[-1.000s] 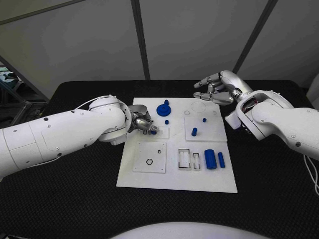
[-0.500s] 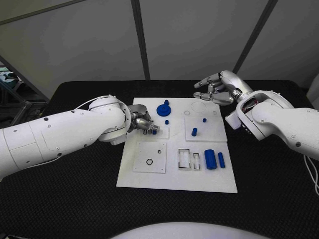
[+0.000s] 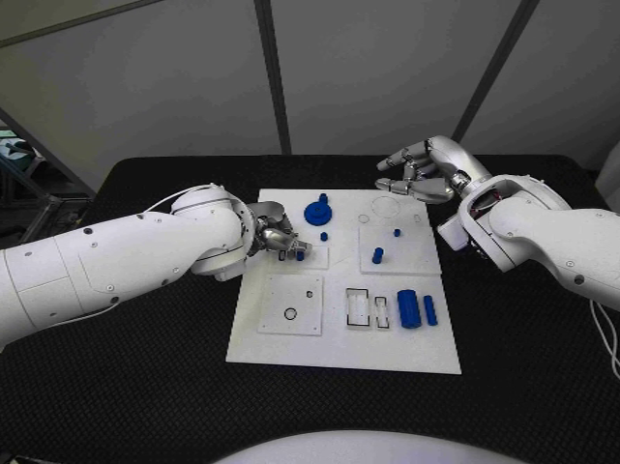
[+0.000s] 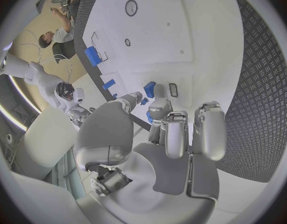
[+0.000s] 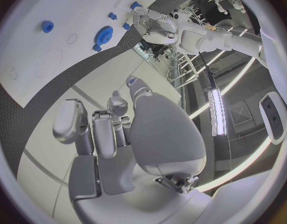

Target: Assemble the parts on the task board

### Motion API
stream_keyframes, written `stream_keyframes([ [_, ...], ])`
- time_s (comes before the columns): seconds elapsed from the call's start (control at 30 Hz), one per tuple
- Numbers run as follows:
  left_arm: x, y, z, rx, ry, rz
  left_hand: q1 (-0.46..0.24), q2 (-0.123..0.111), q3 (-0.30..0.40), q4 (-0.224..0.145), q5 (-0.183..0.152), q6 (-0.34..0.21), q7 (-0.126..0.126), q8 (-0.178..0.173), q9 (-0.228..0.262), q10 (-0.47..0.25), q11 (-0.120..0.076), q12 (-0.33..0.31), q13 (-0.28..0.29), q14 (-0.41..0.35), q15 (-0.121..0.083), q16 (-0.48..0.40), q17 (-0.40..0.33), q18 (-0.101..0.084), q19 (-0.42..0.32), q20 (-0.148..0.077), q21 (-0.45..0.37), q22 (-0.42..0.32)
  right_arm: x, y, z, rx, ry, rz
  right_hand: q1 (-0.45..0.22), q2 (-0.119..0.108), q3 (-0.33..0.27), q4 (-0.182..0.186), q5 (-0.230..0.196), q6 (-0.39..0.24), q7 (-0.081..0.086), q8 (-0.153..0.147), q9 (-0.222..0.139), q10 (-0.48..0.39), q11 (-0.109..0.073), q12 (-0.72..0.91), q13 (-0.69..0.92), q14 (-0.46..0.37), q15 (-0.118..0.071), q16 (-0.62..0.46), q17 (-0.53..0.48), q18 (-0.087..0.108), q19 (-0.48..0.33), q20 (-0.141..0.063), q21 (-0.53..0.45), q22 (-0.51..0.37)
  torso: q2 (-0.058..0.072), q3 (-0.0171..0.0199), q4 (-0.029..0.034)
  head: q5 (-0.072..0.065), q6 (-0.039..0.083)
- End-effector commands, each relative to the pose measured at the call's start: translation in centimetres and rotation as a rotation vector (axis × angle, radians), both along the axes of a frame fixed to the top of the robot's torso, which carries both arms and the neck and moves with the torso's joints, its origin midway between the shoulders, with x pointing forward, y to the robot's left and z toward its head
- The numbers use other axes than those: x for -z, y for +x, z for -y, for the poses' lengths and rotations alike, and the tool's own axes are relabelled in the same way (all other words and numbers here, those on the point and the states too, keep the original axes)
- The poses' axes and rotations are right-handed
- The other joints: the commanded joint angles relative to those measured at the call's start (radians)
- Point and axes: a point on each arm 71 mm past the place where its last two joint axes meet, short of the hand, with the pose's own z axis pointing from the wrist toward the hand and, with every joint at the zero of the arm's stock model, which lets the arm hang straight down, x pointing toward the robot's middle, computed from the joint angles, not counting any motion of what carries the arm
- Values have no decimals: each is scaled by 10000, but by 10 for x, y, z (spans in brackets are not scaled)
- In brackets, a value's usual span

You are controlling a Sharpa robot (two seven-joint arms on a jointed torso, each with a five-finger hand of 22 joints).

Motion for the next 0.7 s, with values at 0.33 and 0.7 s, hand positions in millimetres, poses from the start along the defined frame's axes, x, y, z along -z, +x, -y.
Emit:
stream_keyframes([
  [0.33, -33, 7, -11, -62, -198, 337, 25, -43, -681, 144, -19, -105, 49, -64, -13, -182, 58, -242, -348, 1025, -10, -10, 2586, -146, 125, -61, -149, 421, -1, 1, 1, 30, -16, 78, -101, -2, -9, 66, 56, -90, 0, 58, -15, 19, 6, -30, -11, 571, -53, -37, 661, 102, -42, -35, -43, -6, -15, 6, 4, -8, 65],
  [0.7, -71, 41, -40, -392, 505, 354, 440, 177, -1304, 350, 11, -534, 230, -331, -150, -664, 210, -696, -933, 993, 110, -86, 2490, -80, -24, 24, -445, 157, 0, 3, 3, 75, -41, 54, -122, 1, -17, 82, 59, -92, 0, 60, -17, 25, 6, -24, -9, 574, -53, -35, 665, 102, -41, -35, -46, -8, 8, 0, 4, 32, 106],
])
